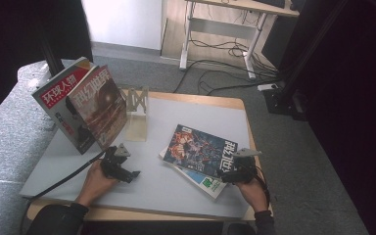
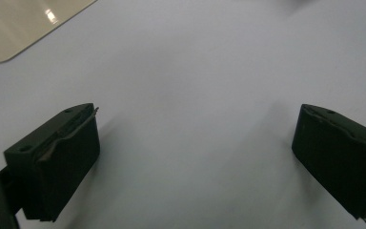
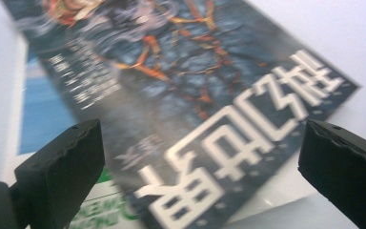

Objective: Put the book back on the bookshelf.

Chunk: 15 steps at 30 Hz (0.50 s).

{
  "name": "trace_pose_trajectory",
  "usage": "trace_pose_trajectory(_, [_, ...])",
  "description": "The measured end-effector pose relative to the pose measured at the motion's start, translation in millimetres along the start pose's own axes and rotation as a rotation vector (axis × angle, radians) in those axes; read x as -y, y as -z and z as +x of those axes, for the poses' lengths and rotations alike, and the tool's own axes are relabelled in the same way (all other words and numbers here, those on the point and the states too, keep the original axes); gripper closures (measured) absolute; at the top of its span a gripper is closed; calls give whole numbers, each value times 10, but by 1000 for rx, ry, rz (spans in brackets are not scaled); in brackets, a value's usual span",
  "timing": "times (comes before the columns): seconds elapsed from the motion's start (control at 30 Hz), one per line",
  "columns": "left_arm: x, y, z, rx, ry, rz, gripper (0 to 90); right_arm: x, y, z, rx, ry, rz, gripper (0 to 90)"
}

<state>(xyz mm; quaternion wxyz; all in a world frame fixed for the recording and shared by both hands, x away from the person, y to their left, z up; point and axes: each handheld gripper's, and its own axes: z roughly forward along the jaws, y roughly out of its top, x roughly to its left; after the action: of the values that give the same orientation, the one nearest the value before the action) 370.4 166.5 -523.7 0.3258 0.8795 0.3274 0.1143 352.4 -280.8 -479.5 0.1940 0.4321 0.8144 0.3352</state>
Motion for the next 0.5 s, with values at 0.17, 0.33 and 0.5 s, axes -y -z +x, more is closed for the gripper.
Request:
trace_pose_trajectory(0.17, [-171,-13,-59,43,-9,-37,41,0,-85,-204,27,-55,3,17])
trace_pose_trajectory(0.33, [-402,-41,-95,81,-13,-75,91,1,-219,-335,35,-90,17,19])
trace_pose_trajectory(0.5, [-648,-117,-157,108,-40,-89,126,-12,-325,-375,14,-106,16,19])
